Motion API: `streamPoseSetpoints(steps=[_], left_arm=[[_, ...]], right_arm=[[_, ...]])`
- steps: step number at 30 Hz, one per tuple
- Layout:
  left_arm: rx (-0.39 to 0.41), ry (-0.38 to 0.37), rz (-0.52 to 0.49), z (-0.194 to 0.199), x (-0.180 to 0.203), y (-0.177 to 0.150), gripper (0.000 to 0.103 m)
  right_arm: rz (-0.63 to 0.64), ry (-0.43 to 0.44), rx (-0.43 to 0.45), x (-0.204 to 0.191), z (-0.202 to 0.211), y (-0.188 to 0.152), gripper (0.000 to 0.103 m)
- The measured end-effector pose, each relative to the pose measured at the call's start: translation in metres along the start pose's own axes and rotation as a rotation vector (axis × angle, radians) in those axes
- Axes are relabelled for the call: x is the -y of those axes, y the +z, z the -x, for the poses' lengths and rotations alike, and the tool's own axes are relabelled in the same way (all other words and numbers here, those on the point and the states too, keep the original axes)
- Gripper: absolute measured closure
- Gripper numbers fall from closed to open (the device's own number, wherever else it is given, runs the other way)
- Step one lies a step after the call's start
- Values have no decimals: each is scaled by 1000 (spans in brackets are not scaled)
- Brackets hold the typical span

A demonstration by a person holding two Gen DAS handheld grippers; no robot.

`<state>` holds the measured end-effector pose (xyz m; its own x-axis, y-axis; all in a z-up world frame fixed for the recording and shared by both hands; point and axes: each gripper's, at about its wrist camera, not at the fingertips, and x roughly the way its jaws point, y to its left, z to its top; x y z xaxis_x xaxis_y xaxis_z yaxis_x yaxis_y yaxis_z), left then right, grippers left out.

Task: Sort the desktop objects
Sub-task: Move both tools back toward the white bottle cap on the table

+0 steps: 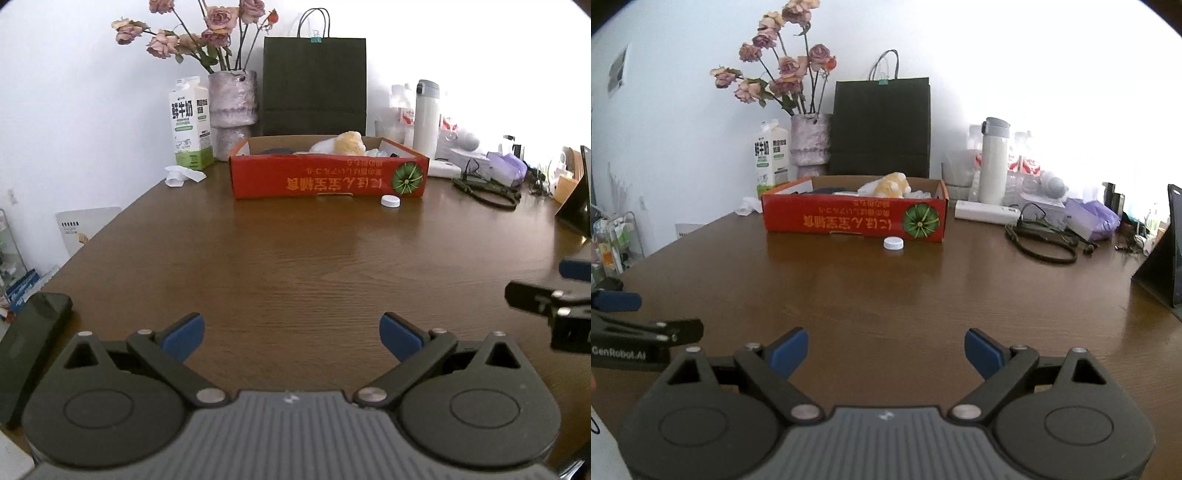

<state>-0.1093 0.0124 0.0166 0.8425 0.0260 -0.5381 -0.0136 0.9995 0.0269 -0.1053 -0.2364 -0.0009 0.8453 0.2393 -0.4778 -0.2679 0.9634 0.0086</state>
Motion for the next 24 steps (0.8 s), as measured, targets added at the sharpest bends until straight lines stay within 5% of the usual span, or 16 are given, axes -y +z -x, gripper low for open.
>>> streamPoseSetpoints(steps=[9,24], left_arm=[[-23,-24,-16,-10,5,-2,0],[-28,-92,38,-109,-9,94,0]], right_arm=[[-26,16,-38,1,-11,-2,11],[-36,50,-98,23,-130,73,16]])
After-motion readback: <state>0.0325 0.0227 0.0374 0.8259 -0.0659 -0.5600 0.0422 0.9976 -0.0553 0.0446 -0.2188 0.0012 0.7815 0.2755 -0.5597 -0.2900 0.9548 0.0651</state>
